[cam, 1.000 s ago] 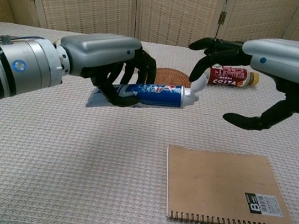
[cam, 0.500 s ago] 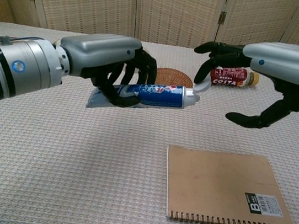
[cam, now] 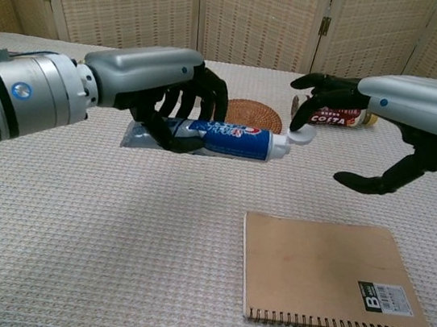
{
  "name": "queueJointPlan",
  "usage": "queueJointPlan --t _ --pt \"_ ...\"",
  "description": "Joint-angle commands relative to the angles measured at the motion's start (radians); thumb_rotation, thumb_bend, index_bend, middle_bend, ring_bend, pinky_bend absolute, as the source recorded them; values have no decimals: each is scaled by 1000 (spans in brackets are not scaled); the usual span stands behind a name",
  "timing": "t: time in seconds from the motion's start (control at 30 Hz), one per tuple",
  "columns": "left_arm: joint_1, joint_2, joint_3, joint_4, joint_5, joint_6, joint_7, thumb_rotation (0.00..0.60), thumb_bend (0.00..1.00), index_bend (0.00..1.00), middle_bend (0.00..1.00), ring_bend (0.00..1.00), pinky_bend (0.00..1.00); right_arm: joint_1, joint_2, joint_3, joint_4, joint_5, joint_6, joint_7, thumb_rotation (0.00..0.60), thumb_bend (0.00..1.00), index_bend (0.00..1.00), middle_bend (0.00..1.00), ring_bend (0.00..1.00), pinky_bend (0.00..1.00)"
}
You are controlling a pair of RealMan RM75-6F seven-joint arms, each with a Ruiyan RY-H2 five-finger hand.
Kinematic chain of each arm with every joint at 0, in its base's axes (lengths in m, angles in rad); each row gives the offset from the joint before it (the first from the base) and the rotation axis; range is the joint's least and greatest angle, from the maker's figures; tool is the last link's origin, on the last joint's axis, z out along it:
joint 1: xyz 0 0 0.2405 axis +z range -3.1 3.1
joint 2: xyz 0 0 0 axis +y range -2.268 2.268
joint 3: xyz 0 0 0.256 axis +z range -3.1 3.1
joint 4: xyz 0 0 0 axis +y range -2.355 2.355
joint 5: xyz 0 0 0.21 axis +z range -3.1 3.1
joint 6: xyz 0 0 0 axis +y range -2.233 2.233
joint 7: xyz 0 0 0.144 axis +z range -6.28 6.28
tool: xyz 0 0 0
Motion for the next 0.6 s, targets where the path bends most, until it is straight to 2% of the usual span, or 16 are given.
queueJointPlan --t 0.03,0.37,0.6 --pt "0 0 -1 2 3 0 -9 600 715 725 776 683 636 1 0 -4 6 1 0 4 600 442 273 0 0 0" --pt "2 -2 -7 4 12 -2 -56 600 719 731 781 690 638 1 -5 -13 27 -2 10 37 600 441 273 0 0 0" --pt "10 2 -21 -24 3 -14 -149 600 719 731 781 691 638 4 -18 -15 42 -18 22 76 600 442 273 0 0 0"
